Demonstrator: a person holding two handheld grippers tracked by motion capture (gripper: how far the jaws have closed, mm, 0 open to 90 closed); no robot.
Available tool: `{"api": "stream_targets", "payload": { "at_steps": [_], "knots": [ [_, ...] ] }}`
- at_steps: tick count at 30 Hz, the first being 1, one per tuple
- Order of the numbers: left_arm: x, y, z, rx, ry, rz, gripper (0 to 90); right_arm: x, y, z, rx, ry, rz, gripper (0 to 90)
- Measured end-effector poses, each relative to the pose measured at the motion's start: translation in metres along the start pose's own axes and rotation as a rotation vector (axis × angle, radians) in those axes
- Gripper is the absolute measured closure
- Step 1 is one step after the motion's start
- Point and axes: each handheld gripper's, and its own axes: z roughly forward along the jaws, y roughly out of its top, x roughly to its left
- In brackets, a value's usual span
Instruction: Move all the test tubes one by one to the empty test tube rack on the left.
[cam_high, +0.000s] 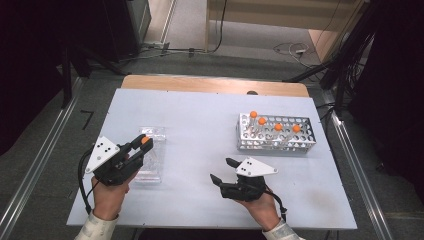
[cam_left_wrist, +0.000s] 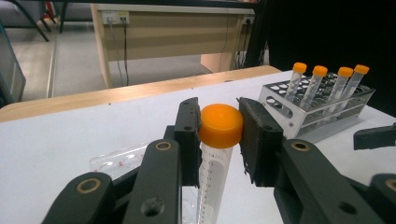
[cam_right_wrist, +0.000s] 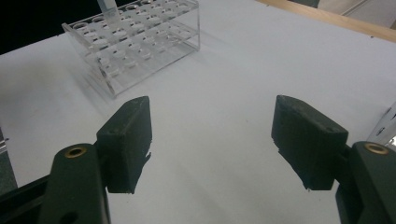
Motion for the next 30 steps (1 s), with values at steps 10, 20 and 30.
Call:
{"api": "stream_targets", "payload": {
  "at_steps": [10,20,30],
  "knots": [
    [0.000,-0.007,0.004,0.028,0.020,0.017,70.1,0.000,-0.001,0.000,0.003,0.000,-0.001,27.4],
    [0.001,-0.025,0.011,0.086,0.032,0.039,69.9,-0.002,-0.001,-0.003,0.004,-0.003,0.004,27.4],
    [0.000,-0.030,0.014,0.105,0.031,0.041,69.4,-0.002,-0.002,-0.002,0.007,-0.001,0.001,27.4]
  ]
}}
